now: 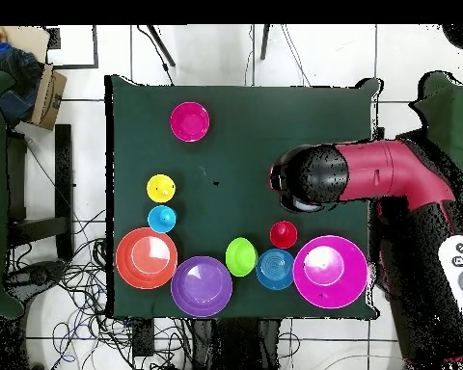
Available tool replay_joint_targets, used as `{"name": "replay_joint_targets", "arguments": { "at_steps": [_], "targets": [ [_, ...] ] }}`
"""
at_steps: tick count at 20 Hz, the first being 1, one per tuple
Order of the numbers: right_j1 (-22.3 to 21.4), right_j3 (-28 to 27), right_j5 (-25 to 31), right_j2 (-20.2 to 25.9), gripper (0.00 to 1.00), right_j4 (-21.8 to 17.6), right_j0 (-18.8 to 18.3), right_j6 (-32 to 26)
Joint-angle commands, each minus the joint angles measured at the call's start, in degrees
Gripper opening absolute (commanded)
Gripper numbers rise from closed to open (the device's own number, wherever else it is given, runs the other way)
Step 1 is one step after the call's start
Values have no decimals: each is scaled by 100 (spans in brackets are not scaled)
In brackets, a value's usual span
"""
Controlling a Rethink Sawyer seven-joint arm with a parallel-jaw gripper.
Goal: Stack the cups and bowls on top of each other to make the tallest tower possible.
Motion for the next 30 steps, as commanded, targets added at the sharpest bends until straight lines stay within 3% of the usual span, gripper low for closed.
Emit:
{"name": "replay_joint_targets", "arguments": {
  "at_steps": [1, 9, 30],
  "targets": [
    [205, 145, -124, -171, 100, -66, 188, -393],
    [346, 417, -727, -237, 100, -219, 88, -220],
    [366, 444, -704, -165, 100, -84, -162, -605]
  ]
}}
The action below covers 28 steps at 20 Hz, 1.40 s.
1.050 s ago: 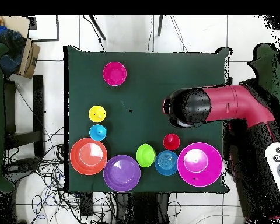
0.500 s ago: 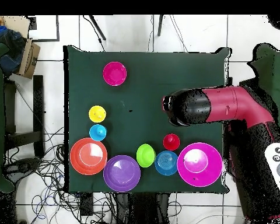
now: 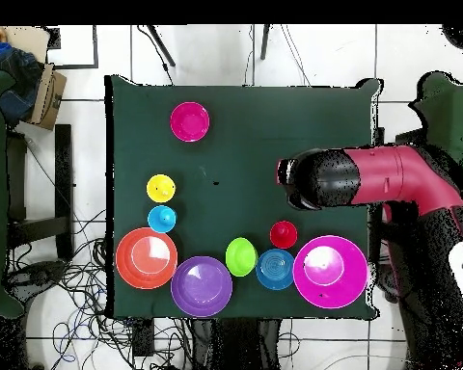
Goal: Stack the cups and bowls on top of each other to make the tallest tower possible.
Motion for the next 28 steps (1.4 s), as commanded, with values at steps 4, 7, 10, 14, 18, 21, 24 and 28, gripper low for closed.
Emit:
{"name": "replay_joint_targets", "arguments": {
  "at_steps": [4, 7, 10, 14, 18, 21, 24, 28],
  "targets": [
    [369, 417, -160, -140, 100, -109, -62, -652],
    [355, 448, -172, -126, 100, -126, -83, -667],
    [369, 434, -179, -122, 100, -149, -83, -670],
    [412, 386, -178, -127, 100, -177, -71, -678],
    [435, 397, -225, -126, 100, -202, -88, -694],
    [439, 416, -256, -125, 100, -212, -104, -699],
    [450, 372, -223, -135, 100, -222, -78, -696],
    [431, 326, -126, -123, 100, -207, -88, -776]
  ]
}}
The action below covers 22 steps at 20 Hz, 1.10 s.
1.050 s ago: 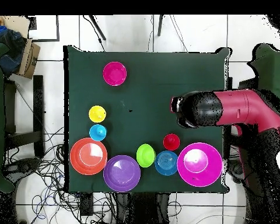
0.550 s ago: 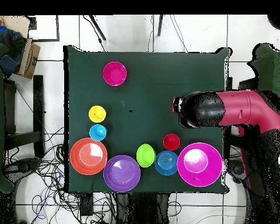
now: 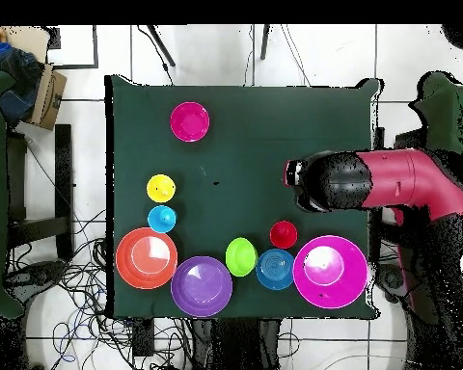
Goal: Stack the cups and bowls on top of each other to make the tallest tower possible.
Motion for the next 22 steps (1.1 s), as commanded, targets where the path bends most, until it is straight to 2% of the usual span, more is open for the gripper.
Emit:
{"name": "replay_joint_targets", "arguments": {
  "at_steps": [1, 11, 22],
  "targets": [
    [417, 324, -99, -108, 100, -198, 27, -828],
    [384, 316, -8, 4, 100, -181, -142, -1181],
    [398, 243, 131, 12, 100, -220, -135, -1194]
  ]
}}
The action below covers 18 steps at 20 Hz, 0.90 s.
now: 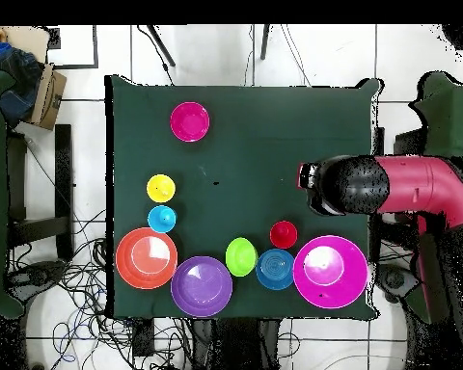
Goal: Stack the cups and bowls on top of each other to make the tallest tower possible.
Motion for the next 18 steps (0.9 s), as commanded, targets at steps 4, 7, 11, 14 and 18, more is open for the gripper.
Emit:
{"name": "replay_joint_targets", "arguments": {
  "at_steps": [4, 7, 11, 14, 18],
  "targets": [
    [412, 240, 107, -4, 100, -223, 99, -1152],
    [401, 270, 48, -19, 100, -279, 101, -1145],
    [389, 287, 32, -11, 100, -294, 89, -1162],
    [396, 279, 37, 5, 100, -291, 79, -1189],
    [379, 309, 22, 28, 100, -267, 53, -1201]
  ]
}}
